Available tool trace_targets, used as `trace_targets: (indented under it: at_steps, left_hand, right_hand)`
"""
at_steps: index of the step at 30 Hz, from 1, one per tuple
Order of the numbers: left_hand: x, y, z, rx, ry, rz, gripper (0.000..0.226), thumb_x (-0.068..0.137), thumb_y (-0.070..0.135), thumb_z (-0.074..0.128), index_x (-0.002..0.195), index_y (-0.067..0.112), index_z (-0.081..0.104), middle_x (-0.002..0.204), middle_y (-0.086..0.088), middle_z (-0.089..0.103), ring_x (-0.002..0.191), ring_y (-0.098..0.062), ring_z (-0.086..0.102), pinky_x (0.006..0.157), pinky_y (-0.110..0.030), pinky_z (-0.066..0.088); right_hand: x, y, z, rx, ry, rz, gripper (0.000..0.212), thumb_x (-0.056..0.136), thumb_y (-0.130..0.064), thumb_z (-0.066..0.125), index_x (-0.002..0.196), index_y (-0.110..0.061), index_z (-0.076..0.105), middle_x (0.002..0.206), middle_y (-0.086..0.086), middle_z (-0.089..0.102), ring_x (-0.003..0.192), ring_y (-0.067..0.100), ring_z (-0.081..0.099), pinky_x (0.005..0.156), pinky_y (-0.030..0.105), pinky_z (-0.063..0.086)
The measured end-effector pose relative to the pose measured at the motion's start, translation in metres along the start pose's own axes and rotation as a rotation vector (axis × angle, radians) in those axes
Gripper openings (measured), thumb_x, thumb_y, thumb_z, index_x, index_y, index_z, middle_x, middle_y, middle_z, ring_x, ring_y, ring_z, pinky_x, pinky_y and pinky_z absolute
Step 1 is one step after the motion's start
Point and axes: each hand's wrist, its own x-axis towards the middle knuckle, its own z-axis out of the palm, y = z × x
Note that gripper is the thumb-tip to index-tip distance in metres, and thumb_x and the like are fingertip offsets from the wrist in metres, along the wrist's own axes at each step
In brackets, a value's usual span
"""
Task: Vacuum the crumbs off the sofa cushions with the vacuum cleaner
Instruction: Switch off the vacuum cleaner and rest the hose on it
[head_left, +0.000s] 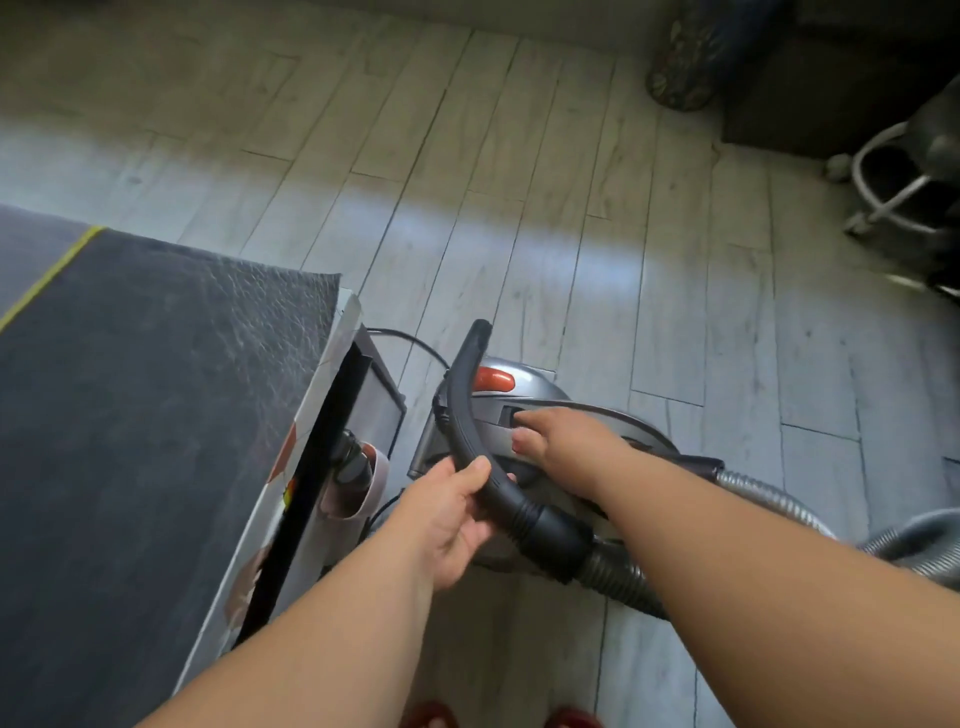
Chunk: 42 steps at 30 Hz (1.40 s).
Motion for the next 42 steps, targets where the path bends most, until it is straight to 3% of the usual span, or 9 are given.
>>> trace_targets:
  at_steps: [5, 6, 9, 14, 18, 24, 30, 34, 42]
  left_hand:
    - [-0.022, 0.019, 0.024, 0.157, -0.015, 0.032, 0.02, 0.102, 0.011, 0.045, 0.117, 0.009, 0.058, 0.092, -0.018, 0.074, 0.081, -0.03, 0.072, 0.067, -0.048, 0.056]
    - [-0.029, 0.021, 0.029, 0.191, -0.022, 0.03, 0.02, 0.102, 0.011, 0.045, 0.118, 0.009, 0.058, 0.092, -0.018, 0.073, 0.074, -0.026, 0.074, 0.049, -0.038, 0.06]
    - [-0.045, 0.016, 0.032, 0.263, 0.019, 0.014, 0.023, 0.1, 0.009, 0.049, 0.121, 0.011, 0.06, 0.099, -0.012, 0.074, 0.085, -0.019, 0.072, 0.07, -0.038, 0.059]
    - [-0.073, -0.023, 0.034, 0.258, 0.08, 0.027, 0.019, 0.098, 0.001, 0.051, 0.113, 0.011, 0.058, 0.102, -0.014, 0.074, 0.071, -0.023, 0.075, 0.051, -0.036, 0.058]
    - [-0.096, -0.071, 0.03, 0.266, 0.168, 0.064, 0.044, 0.099, 0.0, 0.049, 0.138, 0.018, 0.043, 0.115, -0.011, 0.066, 0.061, -0.018, 0.072, 0.046, -0.032, 0.055]
    - [-0.127, -0.131, 0.011, 0.218, 0.219, -0.004, 0.075, 0.099, 0.0, 0.049, 0.154, 0.038, 0.015, 0.128, -0.011, 0.062, 0.091, -0.026, 0.068, 0.072, -0.04, 0.055]
    - [-0.144, -0.171, -0.006, 0.172, 0.182, -0.038, 0.059, 0.1, -0.004, 0.043, 0.147, 0.029, 0.03, 0.106, -0.013, 0.067, 0.087, -0.029, 0.068, 0.068, -0.044, 0.054]
    - [-0.135, -0.18, -0.009, 0.212, 0.141, -0.067, 0.046, 0.101, -0.003, 0.042, 0.139, 0.023, 0.044, 0.108, -0.012, 0.067, 0.081, -0.025, 0.069, 0.056, -0.038, 0.058]
    - [-0.122, -0.181, -0.013, 0.255, 0.121, -0.084, 0.046, 0.101, 0.0, 0.043, 0.142, 0.022, 0.04, 0.12, -0.015, 0.063, 0.084, -0.024, 0.068, 0.063, -0.039, 0.054]
  right_hand:
    - [-0.06, -0.013, 0.001, 0.133, -0.021, -0.076, 0.062, 0.09, -0.068, 0.037, 0.145, -0.04, 0.034, 0.142, -0.002, 0.052, 0.128, 0.022, 0.048, 0.099, 0.034, 0.037]
    - [-0.072, -0.015, 0.002, 0.11, -0.016, -0.089, 0.065, 0.09, -0.066, 0.041, 0.147, -0.041, 0.027, 0.141, -0.001, 0.052, 0.127, 0.023, 0.049, 0.097, 0.034, 0.038]
    - [-0.096, -0.013, 0.007, 0.043, 0.037, -0.118, 0.066, 0.092, -0.057, 0.046, 0.149, -0.041, 0.017, 0.141, 0.001, 0.052, 0.122, 0.026, 0.052, 0.097, 0.037, 0.042]
    - [-0.135, 0.005, 0.027, -0.117, 0.074, -0.162, 0.067, 0.091, -0.055, 0.046, 0.15, -0.043, 0.015, 0.133, 0.005, 0.057, 0.116, 0.027, 0.055, 0.093, 0.038, 0.044]
    - [-0.169, 0.019, 0.054, -0.154, 0.084, -0.17, 0.07, 0.091, -0.055, 0.047, 0.151, -0.042, 0.014, 0.135, 0.006, 0.055, 0.12, 0.028, 0.053, 0.094, 0.037, 0.043]
    - [-0.223, 0.033, 0.093, -0.163, 0.057, -0.182, 0.069, 0.091, -0.056, 0.046, 0.15, -0.045, 0.014, 0.126, 0.006, 0.058, 0.113, 0.028, 0.056, 0.089, 0.038, 0.045]
    - [-0.249, 0.045, 0.129, -0.186, 0.025, -0.163, 0.067, 0.091, -0.056, 0.045, 0.15, -0.045, 0.014, 0.127, 0.008, 0.056, 0.114, 0.029, 0.055, 0.09, 0.038, 0.045]
    - [-0.251, 0.053, 0.141, -0.19, 0.064, -0.123, 0.067, 0.09, -0.057, 0.045, 0.149, -0.045, 0.016, 0.125, 0.008, 0.057, 0.113, 0.029, 0.055, 0.086, 0.037, 0.045]
    - [-0.243, 0.054, 0.144, -0.174, 0.071, -0.093, 0.067, 0.089, -0.055, 0.048, 0.149, -0.045, 0.02, 0.133, 0.002, 0.057, 0.117, 0.025, 0.054, 0.089, 0.036, 0.044]
